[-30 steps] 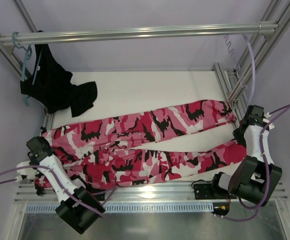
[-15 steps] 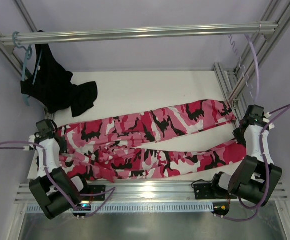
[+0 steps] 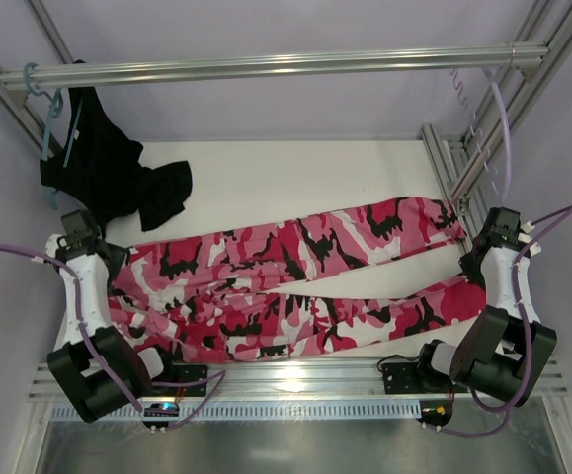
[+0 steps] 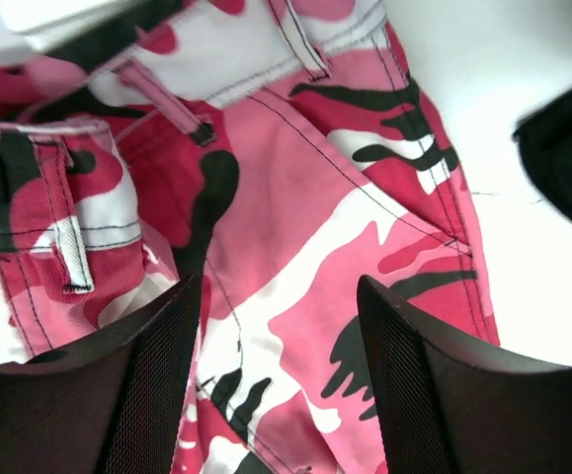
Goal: Place the trousers on the hanger
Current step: Fold the trousers
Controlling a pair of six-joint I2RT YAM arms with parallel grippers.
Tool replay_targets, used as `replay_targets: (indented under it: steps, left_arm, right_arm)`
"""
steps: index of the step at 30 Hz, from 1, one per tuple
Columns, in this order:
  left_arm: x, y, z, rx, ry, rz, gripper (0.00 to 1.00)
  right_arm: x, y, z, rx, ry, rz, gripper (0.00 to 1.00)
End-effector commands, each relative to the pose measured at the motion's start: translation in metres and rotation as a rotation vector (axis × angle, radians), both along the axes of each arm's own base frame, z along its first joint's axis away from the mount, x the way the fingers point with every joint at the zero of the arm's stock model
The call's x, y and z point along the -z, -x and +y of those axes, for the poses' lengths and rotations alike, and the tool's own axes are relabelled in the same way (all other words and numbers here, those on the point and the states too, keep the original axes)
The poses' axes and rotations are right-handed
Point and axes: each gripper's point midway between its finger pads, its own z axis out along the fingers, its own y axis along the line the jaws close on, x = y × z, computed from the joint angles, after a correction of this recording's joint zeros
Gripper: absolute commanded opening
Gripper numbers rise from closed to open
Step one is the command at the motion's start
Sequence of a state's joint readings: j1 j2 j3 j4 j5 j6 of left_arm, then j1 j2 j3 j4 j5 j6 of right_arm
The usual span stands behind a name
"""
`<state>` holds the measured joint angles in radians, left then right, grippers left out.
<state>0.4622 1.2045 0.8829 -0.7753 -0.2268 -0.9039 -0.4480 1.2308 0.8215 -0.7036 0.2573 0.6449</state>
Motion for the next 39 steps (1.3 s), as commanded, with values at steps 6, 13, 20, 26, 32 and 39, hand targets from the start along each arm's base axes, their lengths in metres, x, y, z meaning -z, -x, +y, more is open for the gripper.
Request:
replay_targets:
  steps: [6,13,20,26,32,39]
  left_arm:
    - [-0.048,0.058,0.034,-0.200,-0.199,0.083,0.65]
    - [-0.066,0.116,0.048,-0.392,-0.318,0.026,0.67]
    - [-0.033,0.166,0.029,-0.675,-0.201,0.041,0.72]
    - [0.018,0.144,0.022,-0.652,-0.022,0.111,0.79]
    - [0.036,0.145,0.023,-0.651,-0.013,0.139,0.73]
    - [0.013,0.100,0.036,-0.503,-0.047,-0.082,0.00]
  right_arm:
    - [-0.006,-0.008,-0.007,-0.006,0.028,-0.034,0.04]
    - [0.000,-0.010,-0.004,-0.017,0.011,-0.033,0.04]
    - [0.003,-0.012,-0.002,-0.034,-0.002,-0.035,0.04]
    - [0.003,-0.015,0.000,-0.047,-0.016,-0.043,0.04]
    - [0.004,-0.017,0.000,-0.044,-0.022,-0.045,0.04]
    - [0.006,-0.018,-0.002,-0.038,-0.032,-0.042,0.04]
